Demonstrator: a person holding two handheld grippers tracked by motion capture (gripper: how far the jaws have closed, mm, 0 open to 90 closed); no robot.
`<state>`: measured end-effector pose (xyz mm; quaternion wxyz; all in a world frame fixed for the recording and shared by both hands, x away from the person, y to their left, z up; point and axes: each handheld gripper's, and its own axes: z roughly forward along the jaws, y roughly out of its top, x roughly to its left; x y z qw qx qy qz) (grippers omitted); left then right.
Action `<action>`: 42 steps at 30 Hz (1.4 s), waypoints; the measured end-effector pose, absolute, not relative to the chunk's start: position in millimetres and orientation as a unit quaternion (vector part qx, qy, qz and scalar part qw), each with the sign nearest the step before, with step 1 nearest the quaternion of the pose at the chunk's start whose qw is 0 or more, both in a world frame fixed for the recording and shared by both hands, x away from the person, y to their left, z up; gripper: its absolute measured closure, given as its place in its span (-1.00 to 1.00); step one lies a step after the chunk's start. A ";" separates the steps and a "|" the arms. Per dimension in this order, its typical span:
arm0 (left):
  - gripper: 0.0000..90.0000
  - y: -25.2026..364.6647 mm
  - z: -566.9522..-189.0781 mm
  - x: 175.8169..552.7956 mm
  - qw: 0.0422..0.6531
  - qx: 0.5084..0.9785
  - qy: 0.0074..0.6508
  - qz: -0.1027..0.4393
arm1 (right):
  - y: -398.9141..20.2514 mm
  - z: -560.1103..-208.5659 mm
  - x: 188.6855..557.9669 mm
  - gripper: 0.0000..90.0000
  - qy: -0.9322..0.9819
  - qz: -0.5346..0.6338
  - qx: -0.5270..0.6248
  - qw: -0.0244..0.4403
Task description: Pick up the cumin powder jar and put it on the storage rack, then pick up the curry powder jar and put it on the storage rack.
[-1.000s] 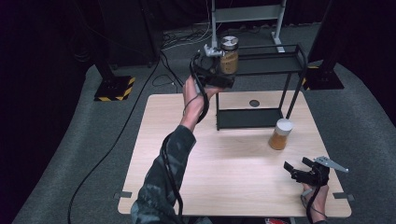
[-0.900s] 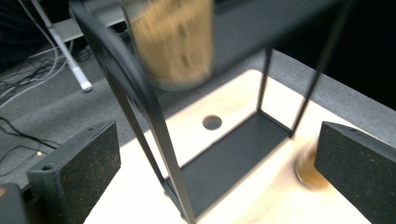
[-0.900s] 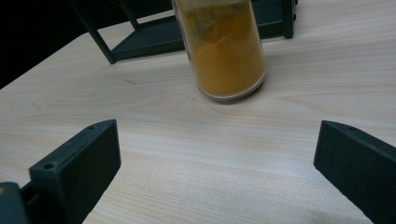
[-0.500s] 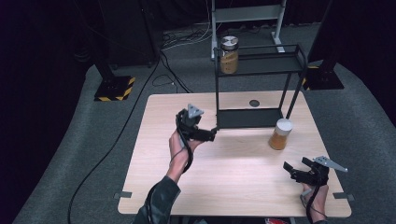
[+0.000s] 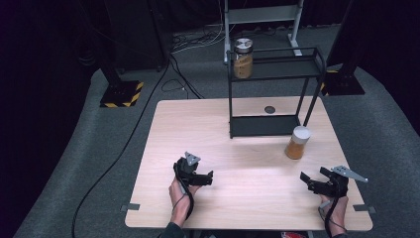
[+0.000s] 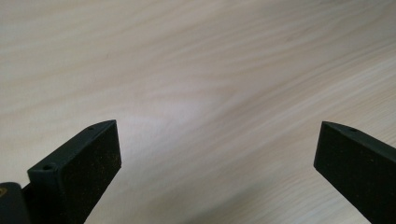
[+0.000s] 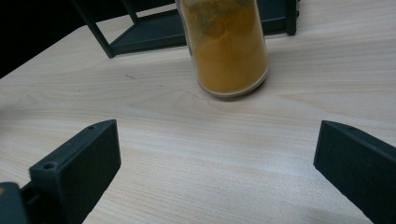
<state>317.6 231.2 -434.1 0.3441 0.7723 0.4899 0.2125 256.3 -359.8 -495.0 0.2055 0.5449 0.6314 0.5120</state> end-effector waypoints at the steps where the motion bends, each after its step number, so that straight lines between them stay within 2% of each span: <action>1: -1.00 233.0 -437.7 317.5 0.343 0.772 0.493 0.210 | -359.7 -494.8 256.5 -1.00 0.632 0.511 0.546 0.205; 10: -1.00 242.1 -457.6 318.1 0.346 0.764 0.507 0.199 | -358.3 -493.1 258.3 -1.00 0.633 0.507 0.549 0.202; 20: -1.00 262.9 -466.0 317.5 0.385 0.742 0.518 0.181 | -354.8 -491.7 257.1 -1.00 0.634 0.500 0.552 0.210; 37: -1.00 258.0 -464.3 318.5 0.375 0.758 0.500 0.184 | -340.3 -488.6 252.0 -1.00 0.638 0.478 0.552 0.244; 42: -1.00 260.0 -464.6 319.2 0.379 0.760 0.497 0.180 | -338.6 -484.3 257.8 -1.00 0.643 0.465 0.560 0.237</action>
